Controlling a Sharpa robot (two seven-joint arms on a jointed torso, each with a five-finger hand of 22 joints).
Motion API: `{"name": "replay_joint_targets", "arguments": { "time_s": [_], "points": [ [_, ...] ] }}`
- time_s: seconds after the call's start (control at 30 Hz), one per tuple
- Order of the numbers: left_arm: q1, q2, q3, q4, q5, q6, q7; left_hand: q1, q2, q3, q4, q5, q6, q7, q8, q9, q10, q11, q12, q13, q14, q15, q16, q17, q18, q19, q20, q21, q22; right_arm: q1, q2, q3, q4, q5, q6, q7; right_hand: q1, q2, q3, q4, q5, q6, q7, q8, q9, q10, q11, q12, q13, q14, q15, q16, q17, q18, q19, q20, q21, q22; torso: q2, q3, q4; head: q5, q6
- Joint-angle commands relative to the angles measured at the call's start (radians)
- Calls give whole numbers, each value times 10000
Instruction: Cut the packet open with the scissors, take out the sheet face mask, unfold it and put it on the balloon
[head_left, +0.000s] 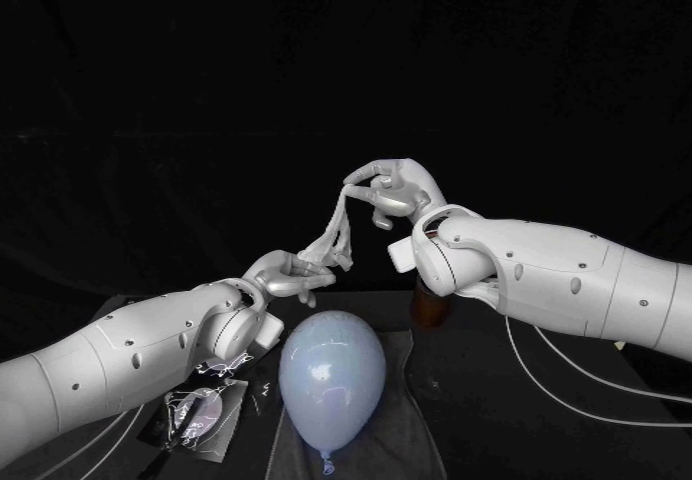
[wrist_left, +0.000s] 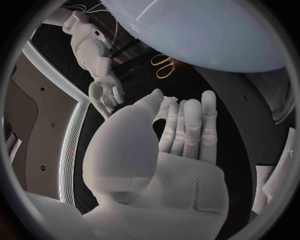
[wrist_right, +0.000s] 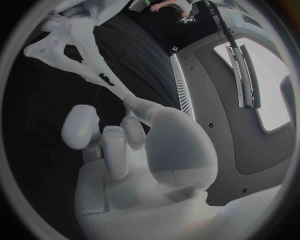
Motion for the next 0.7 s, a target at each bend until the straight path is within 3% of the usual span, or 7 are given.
{"name": "replay_joint_targets", "arguments": {
  "time_s": [0.03, 0.3, 0.53, 0.63, 0.7],
  "points": [
    [-29, 109, 8, -56, 637, -371, 90, 78, -50, -96, 93, -45, -233, 77, -121, -67, -144, 32, 31, 0, -91, 38, -26, -14, 97, 11, 12, -92, -25, 10, 25, 12, 40, -22, -36, 71, -57, 19, 9, 40, 49, 69, 29, 64, 16, 31, -16, 43, 9, 802, -7, 54, 1678, 128, 4, 11, -16, 1339, 0, 8, -8, 24, -8],
    [-88, 244, 13, -112, 1832, -951, 704, 231, -65, -613, 378, -43, -676, 204, -199, -175, -707, 174, 192, 50, -496, 189, -60, -46, 83, -117, 144, -287, -99, 9, 115, 13, 151, 9, 15, 73, -57, 19, 9, 40, 49, 69, 29, 64, 16, 31, -16, 43, 9, 802, -7, 54, 1678, 128, 4, 11, -16, 1339, -9, 1, -4, 13, 44],
    [-103, 347, 18, -85, 2591, -1305, 1264, 568, 178, -731, 511, -43, -360, 76, 113, -109, -673, 101, 501, 142, -595, 142, 11, -57, 106, -133, 149, -342, -103, 9, 113, 13, 201, 15, 33, 73, -62, 23, 12, 40, 49, 66, 31, 68, 20, 27, -14, 38, 3, 798, -6, 49, 1665, 128, 5, 11, -17, 1339, -5, -2, 1, 29, 91],
    [-105, 381, 19, -64, 2701, -1377, 1355, 663, 228, -729, 532, -42, -307, 53, 168, -105, -633, 79, 567, 158, -594, 122, 33, -59, 110, -125, 138, -342, -97, 9, 110, 13, 205, 22, 37, 71, -62, 23, 12, 40, 49, 66, 31, 68, 20, 27, -14, 38, 3, 798, -6, 49, 1665, 128, 5, 11, -17, 1339, -3, 1, -5, 156, 111],
    [-106, 399, 20, -56, 2741, -1393, 1385, 708, 234, -730, 532, -42, -297, 53, 184, -107, -634, 75, 583, 160, -596, 117, 39, -61, 111, -122, 134, -342, -94, 9, 115, 13, 210, 26, 44, 69, -64, 24, 12, 40, 49, 64, 32, 69, 22, 30, -14, 41, 6, 803, -6, 54, 1681, 125, 9, 11, -5, 1342, -6, 10, -11, 159, 116]
  ]
}}
